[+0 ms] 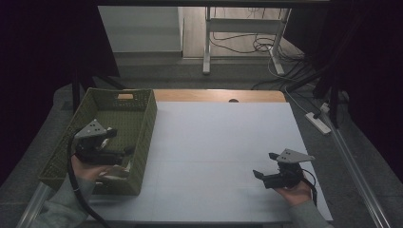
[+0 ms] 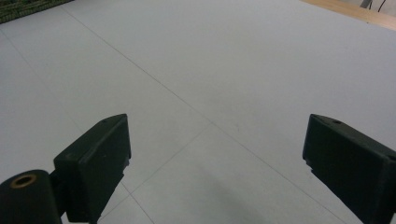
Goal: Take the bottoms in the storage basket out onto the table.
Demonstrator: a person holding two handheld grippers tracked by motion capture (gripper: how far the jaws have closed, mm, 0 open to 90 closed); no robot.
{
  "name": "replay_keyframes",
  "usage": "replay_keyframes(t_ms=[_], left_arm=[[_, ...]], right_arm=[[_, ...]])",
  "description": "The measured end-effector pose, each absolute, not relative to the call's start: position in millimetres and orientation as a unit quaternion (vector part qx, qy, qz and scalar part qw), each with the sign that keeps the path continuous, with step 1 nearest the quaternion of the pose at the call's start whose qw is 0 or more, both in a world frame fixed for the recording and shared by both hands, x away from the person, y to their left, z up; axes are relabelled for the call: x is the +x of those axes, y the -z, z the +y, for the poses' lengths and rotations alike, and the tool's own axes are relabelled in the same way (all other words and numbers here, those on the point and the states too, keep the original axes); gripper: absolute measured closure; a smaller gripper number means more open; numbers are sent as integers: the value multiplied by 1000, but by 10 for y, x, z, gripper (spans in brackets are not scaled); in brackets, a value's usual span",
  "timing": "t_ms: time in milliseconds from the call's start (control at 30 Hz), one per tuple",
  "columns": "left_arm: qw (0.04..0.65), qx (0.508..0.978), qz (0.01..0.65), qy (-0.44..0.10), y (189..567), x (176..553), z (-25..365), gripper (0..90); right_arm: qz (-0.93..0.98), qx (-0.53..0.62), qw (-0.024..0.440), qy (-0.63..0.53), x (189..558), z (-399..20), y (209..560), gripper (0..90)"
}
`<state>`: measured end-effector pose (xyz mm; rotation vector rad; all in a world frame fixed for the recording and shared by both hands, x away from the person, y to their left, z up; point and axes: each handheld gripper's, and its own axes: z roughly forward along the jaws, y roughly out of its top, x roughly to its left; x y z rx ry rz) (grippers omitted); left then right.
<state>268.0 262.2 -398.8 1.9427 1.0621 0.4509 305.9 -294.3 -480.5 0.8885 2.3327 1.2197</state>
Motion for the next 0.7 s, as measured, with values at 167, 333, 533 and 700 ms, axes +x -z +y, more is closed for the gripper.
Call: replay_keyframes(t_ms=[167,333,533,700], left_arm=[[424,776,429,-181,3986,2718,2661,78],[424,774,431,-186,3992,2763,2695,80],[414,776,438,-189,3990,2829,2748,81],[409,774,442,-195,3976,2868,2820,81]], right_arm=[[827,315,182,-428,3061,-2937,4812,79],[827,315,183,-427,3061,-2937,4813,79],[830,314,182,-423,3065,-2934,4821,79],[829,316,181,-424,3067,-2936,4824,79]])
